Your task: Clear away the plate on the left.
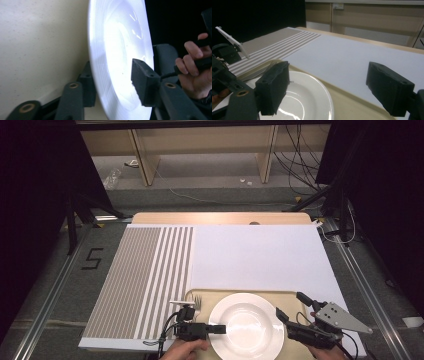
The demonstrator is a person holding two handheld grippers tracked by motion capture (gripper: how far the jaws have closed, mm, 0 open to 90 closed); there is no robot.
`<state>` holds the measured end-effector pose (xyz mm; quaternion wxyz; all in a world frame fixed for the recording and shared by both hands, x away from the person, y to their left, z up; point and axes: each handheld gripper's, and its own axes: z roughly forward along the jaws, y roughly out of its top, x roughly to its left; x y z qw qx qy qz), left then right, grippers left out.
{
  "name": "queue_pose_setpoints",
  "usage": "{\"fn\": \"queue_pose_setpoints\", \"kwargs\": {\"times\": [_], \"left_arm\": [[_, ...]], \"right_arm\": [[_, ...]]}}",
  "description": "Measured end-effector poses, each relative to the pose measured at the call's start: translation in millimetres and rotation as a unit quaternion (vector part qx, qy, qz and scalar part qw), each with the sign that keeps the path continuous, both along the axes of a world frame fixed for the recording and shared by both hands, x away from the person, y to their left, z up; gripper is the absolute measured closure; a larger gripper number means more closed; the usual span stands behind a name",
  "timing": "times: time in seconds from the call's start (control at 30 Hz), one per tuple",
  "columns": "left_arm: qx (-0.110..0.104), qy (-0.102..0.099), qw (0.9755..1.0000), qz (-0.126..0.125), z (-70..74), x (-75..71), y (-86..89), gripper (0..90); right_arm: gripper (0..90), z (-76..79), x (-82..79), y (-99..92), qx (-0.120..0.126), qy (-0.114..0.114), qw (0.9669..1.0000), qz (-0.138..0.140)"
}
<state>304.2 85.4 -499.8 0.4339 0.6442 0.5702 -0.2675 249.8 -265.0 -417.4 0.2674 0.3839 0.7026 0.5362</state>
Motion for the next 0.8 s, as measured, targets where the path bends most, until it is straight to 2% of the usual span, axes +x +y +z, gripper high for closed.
{"fn": "queue_pose_setpoints", "kwargs": {"times": [0.17, 0.23, 0.33, 0.53, 0.8], "left_arm": [[0.032, -0.009, 0.9994, -0.009, 4.1, 2.2, 1.4, 43.8], [0.038, -0.011, 0.9992, -0.011, 5.6, 3.1, 3.1, 41.5], [0.035, -0.004, 0.9993, -0.014, 9.1, 5.1, 6.1, 38.8], [0.045, -0.013, 0.9986, -0.025, 15.6, 6.0, 8.2, 34.3], [0.069, -0.041, 0.9962, -0.034, 24.5, 7.3, 12.5, 31.3]], "right_arm": [[19.8, 0.2, -0.2, 0.0, 0.001, 0.000, 1.0000, -0.001], [19.7, 0.1, -0.1, 0.0, 0.000, 0.000, 1.0000, 0.000], [19.7, 0.3, -0.2, 0.0, 0.002, 0.000, 1.0000, -0.001], [19.7, 0.3, -0.3, 0.0, 0.002, 0.000, 1.0000, -0.001], [19.7, 0.3, -0.4, 0.0, 0.001, 0.000, 1.0000, 0.000]]}}
